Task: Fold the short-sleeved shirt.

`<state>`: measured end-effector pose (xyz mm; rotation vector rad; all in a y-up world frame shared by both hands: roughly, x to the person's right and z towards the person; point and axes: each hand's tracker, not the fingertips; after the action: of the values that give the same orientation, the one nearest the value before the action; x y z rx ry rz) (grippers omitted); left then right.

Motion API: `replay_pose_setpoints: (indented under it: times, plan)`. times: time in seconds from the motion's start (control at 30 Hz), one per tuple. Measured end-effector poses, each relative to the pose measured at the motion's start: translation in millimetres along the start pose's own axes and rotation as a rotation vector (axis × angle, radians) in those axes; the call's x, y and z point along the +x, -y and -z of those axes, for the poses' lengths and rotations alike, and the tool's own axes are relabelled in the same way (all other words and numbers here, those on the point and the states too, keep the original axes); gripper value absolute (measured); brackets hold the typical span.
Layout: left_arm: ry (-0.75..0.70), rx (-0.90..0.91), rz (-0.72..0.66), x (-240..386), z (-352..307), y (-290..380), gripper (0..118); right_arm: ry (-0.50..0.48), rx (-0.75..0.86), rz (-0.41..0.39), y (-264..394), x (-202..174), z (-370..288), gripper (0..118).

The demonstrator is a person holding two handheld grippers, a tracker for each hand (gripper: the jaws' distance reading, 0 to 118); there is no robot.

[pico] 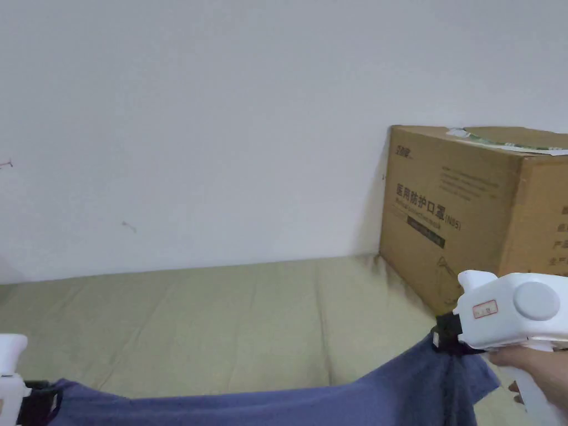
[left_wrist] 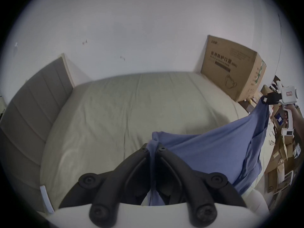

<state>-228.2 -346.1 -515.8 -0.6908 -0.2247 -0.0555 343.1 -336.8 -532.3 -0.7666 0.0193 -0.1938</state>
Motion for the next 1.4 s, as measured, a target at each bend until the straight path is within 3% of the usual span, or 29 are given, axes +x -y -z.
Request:
replay_pose_setpoints:
  times: [0.1, 0.3, 0.43, 0.67, 0.93, 1.03, 1.17, 1.4]
  plan:
    - [-0.09, 0.077, 0.083, 4.9, -7.4, -37.6, 3, 0.012, 0.08, 0.02, -35.0, -10.8, -18.2, 0]
    - [-0.103, 0.185, 0.038, -5.5, -8.2, -114.9, 3, 0.067, 0.254, 0.032, -118.5, -35.5, -38.5, 0]
    - [-0.199, 0.271, 0.106, -8.8, 3.9, -159.8, 3, 0.082, 0.381, -0.014, -169.1, -54.9, -46.1, 0]
    - [-0.224, 0.364, 0.061, -13.3, 22.9, -222.5, 3, 0.14, 0.52, -0.031, -247.3, -92.7, -60.5, 0]
    - [-0.253, 0.437, 0.056, -13.1, 45.4, -253.9, 3, 0.202, 0.638, -0.166, -286.8, -127.1, -69.9, 0]
    - [-0.236, 0.401, 0.034, -11.2, 65.5, -240.0, 3, 0.217, 0.613, -0.192, -268.1, -125.4, -47.8, 0]
    - [-0.173, 0.264, -0.024, -7.7, 109.4, -180.5, 3, 0.197, 0.44, -0.153, -220.0, -95.7, 24.7, 0]
    - [-0.051, 0.005, -0.096, 10.2, 141.5, -0.3, 3, 0.1, 0.087, -0.011, -2.2, -32.4, 108.0, 0]
